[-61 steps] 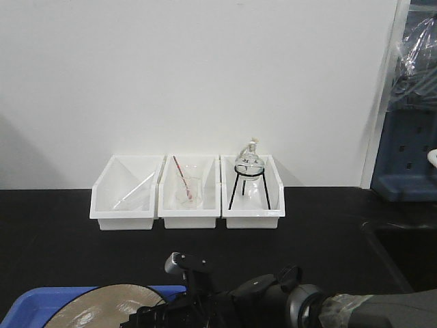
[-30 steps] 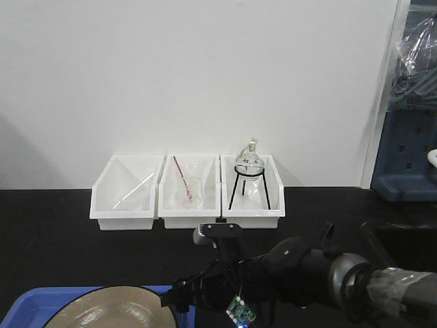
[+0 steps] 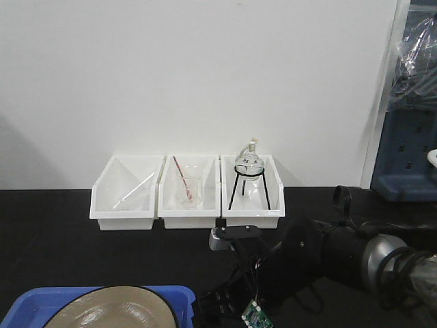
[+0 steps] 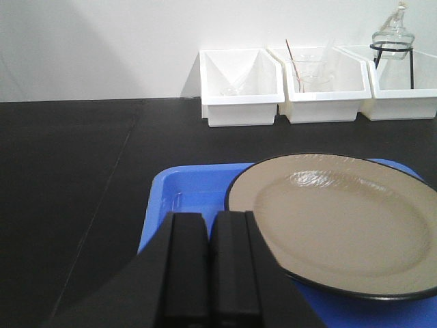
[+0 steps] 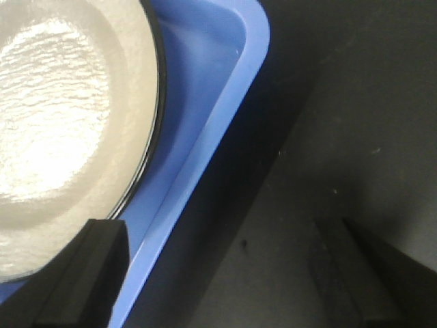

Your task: Place disk in tray to left cabinet

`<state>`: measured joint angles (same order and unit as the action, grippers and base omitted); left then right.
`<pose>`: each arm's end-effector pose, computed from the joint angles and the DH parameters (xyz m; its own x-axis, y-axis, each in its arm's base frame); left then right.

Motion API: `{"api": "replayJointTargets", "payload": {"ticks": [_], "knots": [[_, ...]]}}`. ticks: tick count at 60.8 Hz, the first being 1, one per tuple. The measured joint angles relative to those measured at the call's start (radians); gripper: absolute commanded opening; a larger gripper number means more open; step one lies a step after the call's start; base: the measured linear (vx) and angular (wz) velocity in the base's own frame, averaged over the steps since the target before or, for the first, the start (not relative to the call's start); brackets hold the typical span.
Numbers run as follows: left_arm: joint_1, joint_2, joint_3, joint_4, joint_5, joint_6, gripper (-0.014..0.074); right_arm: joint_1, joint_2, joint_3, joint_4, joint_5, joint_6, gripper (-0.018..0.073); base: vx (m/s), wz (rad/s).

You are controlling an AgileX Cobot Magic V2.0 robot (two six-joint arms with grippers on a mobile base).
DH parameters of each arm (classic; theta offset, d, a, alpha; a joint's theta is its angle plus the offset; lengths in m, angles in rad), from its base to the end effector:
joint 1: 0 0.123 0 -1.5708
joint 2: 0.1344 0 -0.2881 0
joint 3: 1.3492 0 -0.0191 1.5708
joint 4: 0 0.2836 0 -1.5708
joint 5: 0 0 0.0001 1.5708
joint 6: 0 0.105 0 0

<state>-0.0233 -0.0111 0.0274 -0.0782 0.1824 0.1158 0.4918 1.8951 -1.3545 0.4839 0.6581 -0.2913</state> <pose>0.0999 -0.0038 0.1858 -0.1092 0.0414 -0.9932 0.0417 0.9984 0.0371 0.3742 0.2344 0.1867 -0.8213 -0.3284 -0.4665 -0.4951 0.8166 0.2967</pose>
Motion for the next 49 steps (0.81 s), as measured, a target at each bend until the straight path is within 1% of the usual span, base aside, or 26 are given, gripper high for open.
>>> {"api": "replayJointTargets", "payload": {"ticks": [15, 19, 21, 24, 32, 37, 42, 44, 49], "knots": [[0.0, 0.0, 0.0, -0.01, -0.069, -0.003, -0.0006, 0.0, 0.0, 0.0, -0.001, 0.008, 0.003, 0.0571, 0.0, 0.0], [0.0, 0.0, 0.0, -0.034, -0.123, -0.022, -0.0006, 0.0, 0.0, 0.0, -0.001, 0.008, 0.003, 0.0571, 0.0, 0.0], [0.0, 0.0, 0.0, -0.052, -0.182, -0.033, -0.0006, 0.0, 0.0, 0.0, -0.001, 0.008, 0.003, 0.0571, 0.0, 0.0], [0.0, 0.0, -0.007, -0.064, -0.23, -0.04, -0.0006, 0.0, 0.0, 0.0, -0.001, 0.008, 0.004, 0.0571, 0.0, 0.0], [0.0, 0.0, -0.1, -0.075, -0.293, -0.033, -0.0003, 0.0, 0.0, 0.0, 0.003, 0.008, 0.004, 0.0571, 0.0, 0.0], [0.0, 0.024, -0.198, -0.078, -0.282, -0.024, -0.0003, 0.0, 0.0, 0.0, 0.019, 0.008, 0.004, 0.0571, 0.0, 0.0], [0.0, 0.096, -0.297, -0.076, -0.229, 0.004, -0.0003, 0.0, 0.0, 0.0, 0.045, 0.008, 0.004, 0.0571, 0.0, 0.0], [0.0, 0.128, -0.332, -0.066, -0.196, 0.024, -0.0003, 0.0, 0.0, 0.0, 0.055, 0.008, 0.004, 0.0571, 0.0, 0.0], [0.0, 0.244, -0.427, -0.015, -0.124, 0.112, -0.0003, 0.0, 0.0, 0.0, 0.083, 0.008, 0.004, 0.0571, 0.0, 0.0]]}}
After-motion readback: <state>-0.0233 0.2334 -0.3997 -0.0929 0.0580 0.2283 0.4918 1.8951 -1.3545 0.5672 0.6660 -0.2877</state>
